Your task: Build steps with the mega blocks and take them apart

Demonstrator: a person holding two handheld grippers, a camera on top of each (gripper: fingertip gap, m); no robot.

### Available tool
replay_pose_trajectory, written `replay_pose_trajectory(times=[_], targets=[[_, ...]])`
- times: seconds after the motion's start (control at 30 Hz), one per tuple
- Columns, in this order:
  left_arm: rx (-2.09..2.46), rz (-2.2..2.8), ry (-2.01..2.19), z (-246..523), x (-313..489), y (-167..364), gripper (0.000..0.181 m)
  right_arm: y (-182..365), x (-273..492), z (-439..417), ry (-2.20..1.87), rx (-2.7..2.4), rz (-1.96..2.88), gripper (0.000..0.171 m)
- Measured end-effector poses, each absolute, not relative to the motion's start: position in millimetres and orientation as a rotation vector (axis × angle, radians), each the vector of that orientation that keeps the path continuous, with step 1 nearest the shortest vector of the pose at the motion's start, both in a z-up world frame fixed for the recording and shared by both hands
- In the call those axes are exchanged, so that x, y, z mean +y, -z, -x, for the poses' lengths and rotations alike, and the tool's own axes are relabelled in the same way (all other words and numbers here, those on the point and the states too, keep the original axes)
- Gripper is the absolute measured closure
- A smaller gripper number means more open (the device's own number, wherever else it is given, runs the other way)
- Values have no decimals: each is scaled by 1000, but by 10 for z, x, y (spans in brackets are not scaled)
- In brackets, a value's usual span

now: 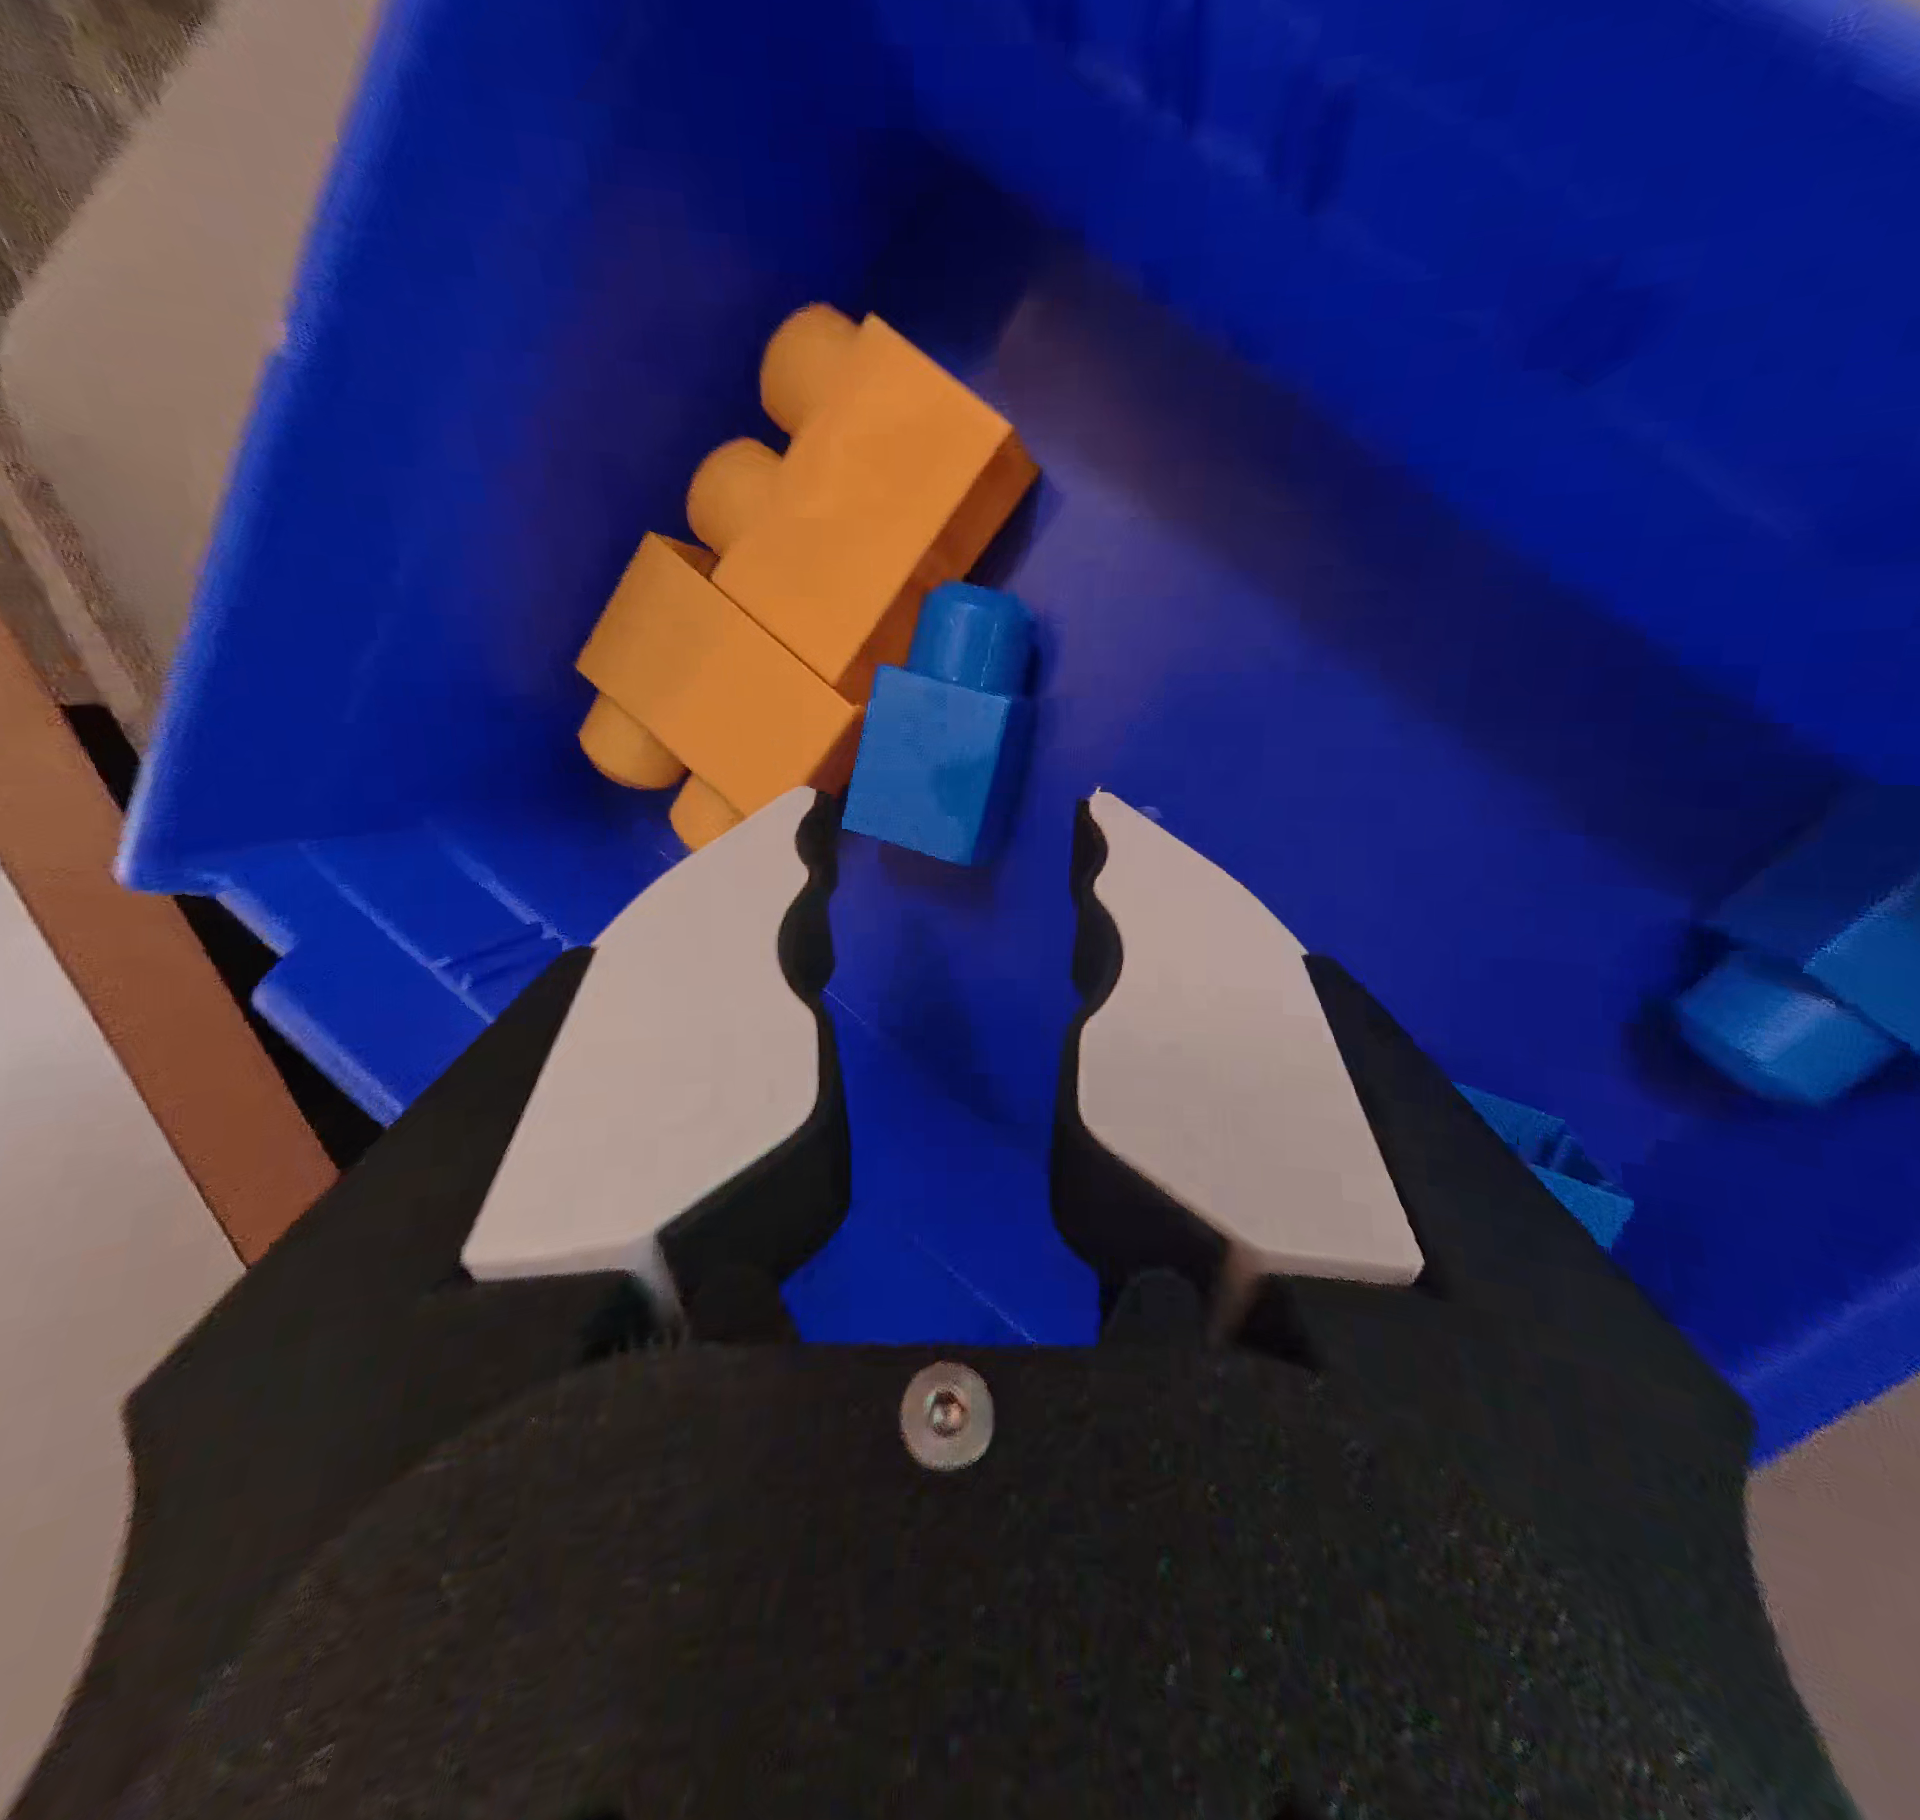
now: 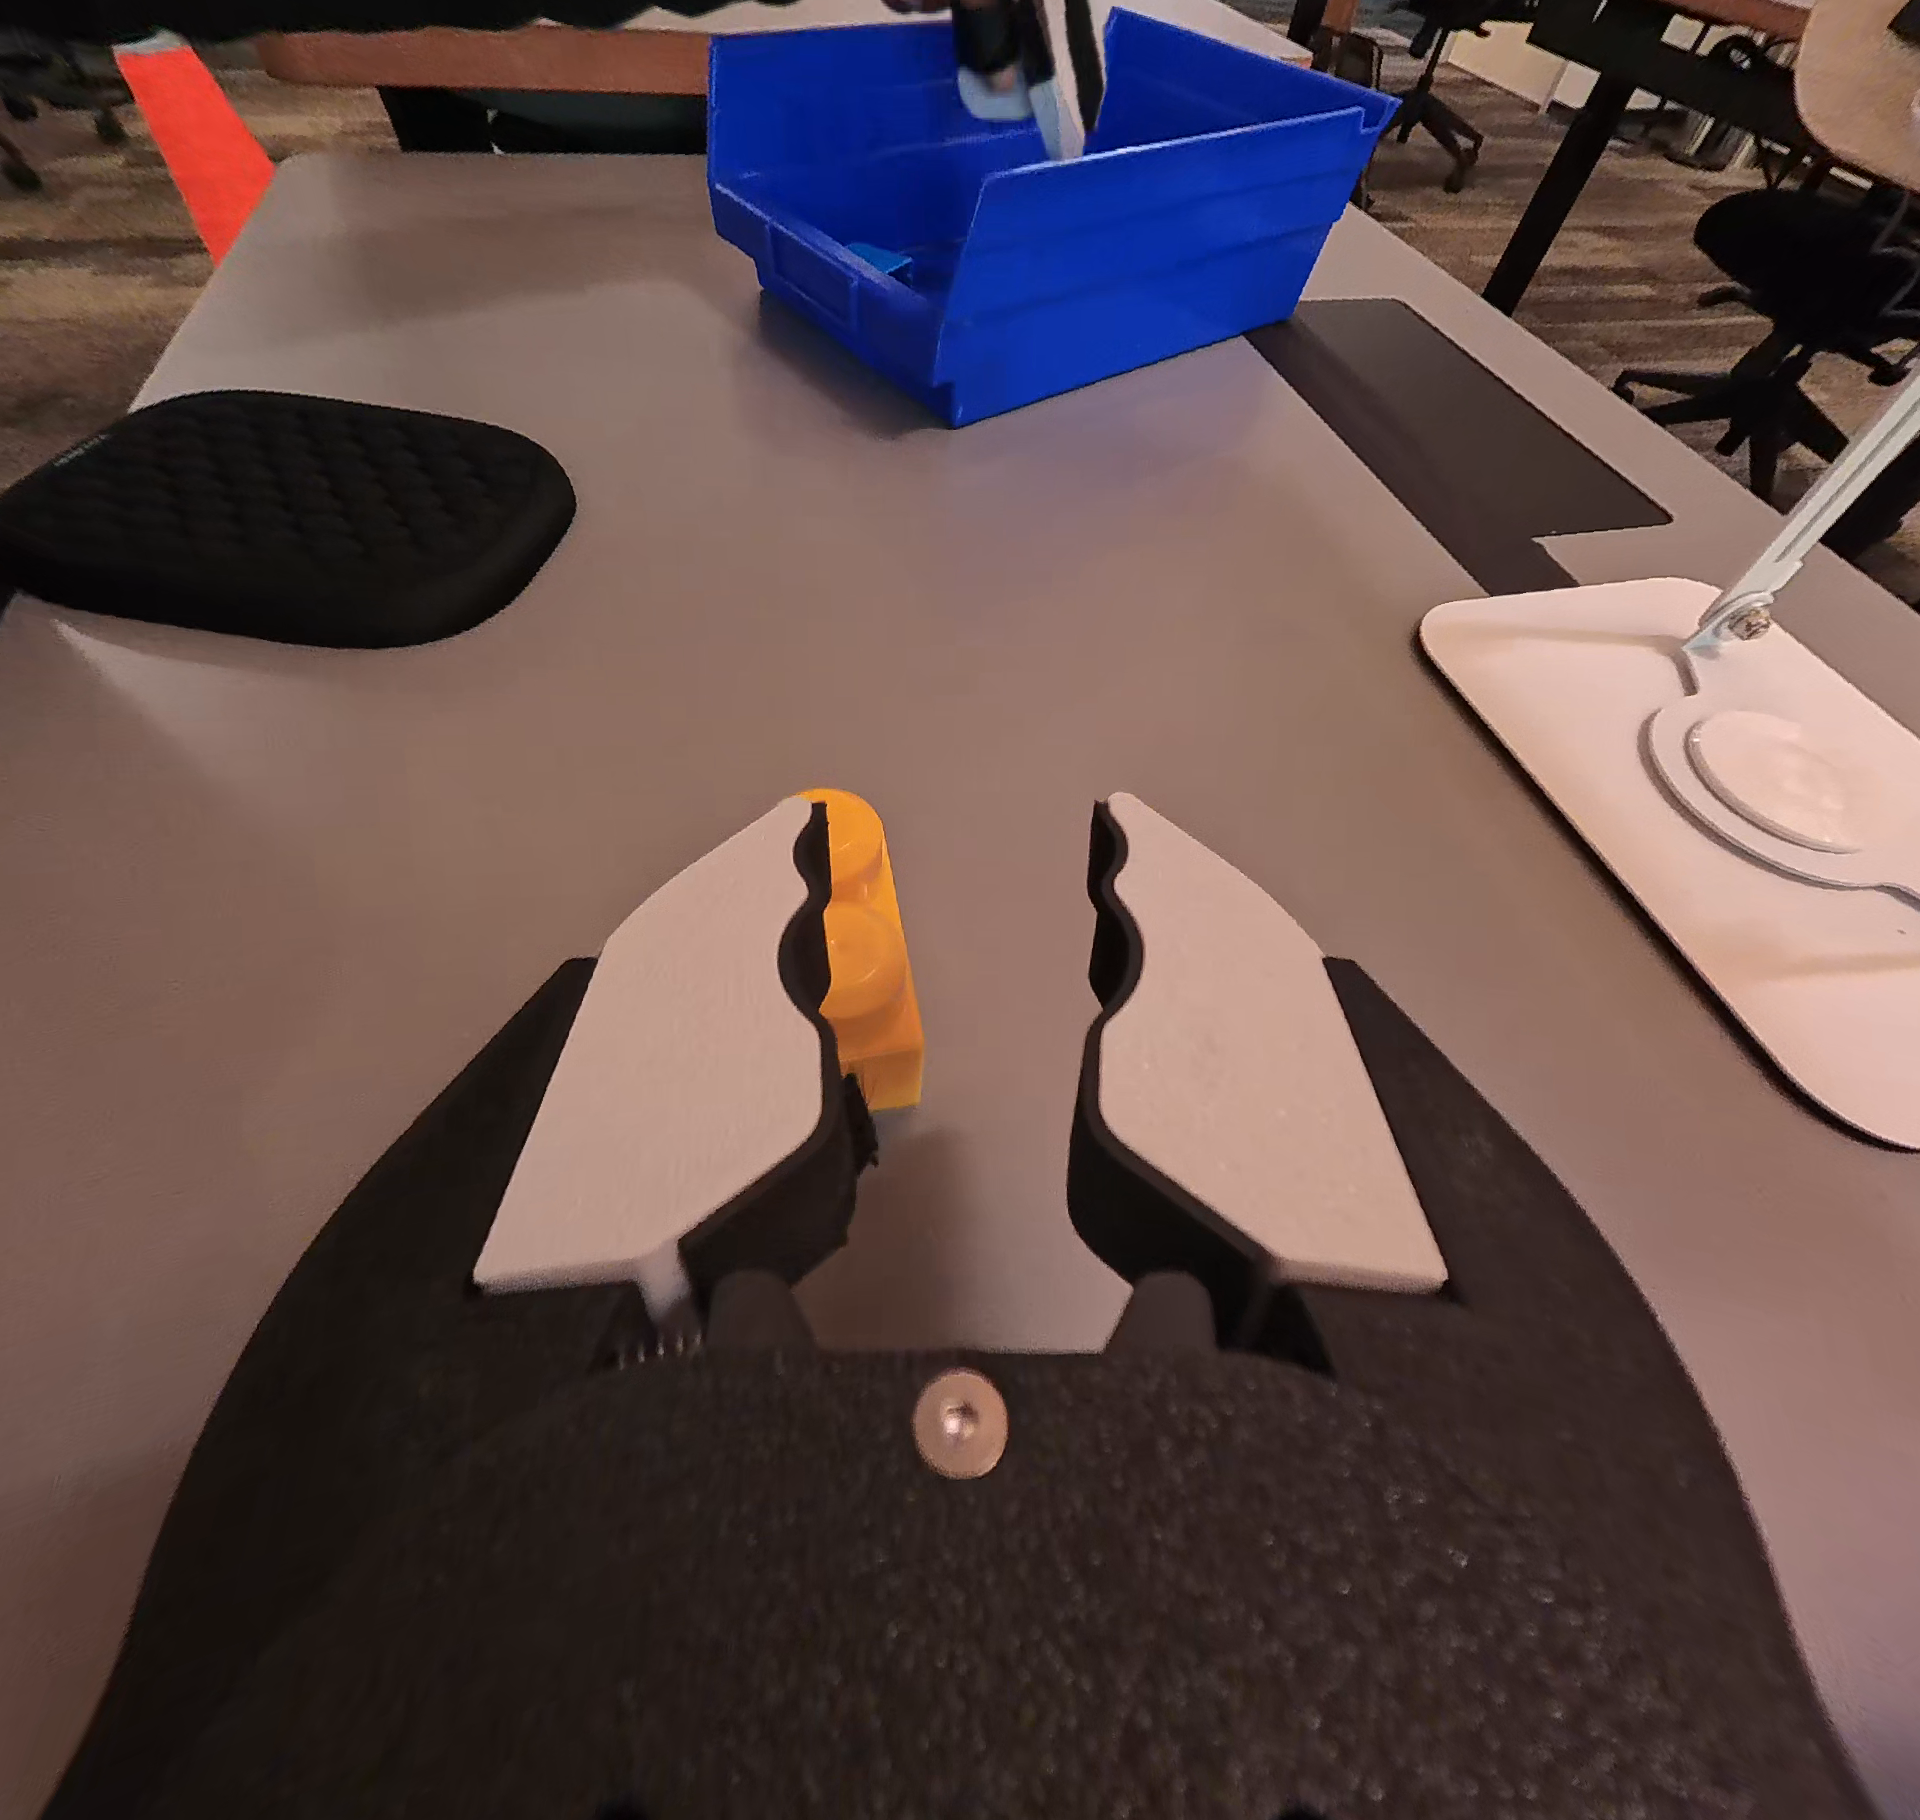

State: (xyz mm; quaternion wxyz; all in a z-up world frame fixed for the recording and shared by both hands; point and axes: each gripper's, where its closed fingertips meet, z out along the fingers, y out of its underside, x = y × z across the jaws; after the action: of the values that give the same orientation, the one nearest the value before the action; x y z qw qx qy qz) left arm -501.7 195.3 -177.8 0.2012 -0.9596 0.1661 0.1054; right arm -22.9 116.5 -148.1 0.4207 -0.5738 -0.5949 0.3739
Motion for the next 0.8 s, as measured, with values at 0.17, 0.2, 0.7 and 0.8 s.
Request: replay_pose_trajectory(times=[0.17,0.2,0.7,0.8], targets=[[523,2832,-376,5114,1982,2097,127,1560,1180,223,-922,-1514,1457,124],[530,2845,-381,5127,1995,2139,127,1572,1184,219,-918,-1518,1459,125],[623,2763,-309,4979,2058,2068,141,1586,1213,205,-901,-1516,1458,128],[634,2612,-297,4793,2150,1684,142,1516,1237,200,-904,-1480,1443,130]])
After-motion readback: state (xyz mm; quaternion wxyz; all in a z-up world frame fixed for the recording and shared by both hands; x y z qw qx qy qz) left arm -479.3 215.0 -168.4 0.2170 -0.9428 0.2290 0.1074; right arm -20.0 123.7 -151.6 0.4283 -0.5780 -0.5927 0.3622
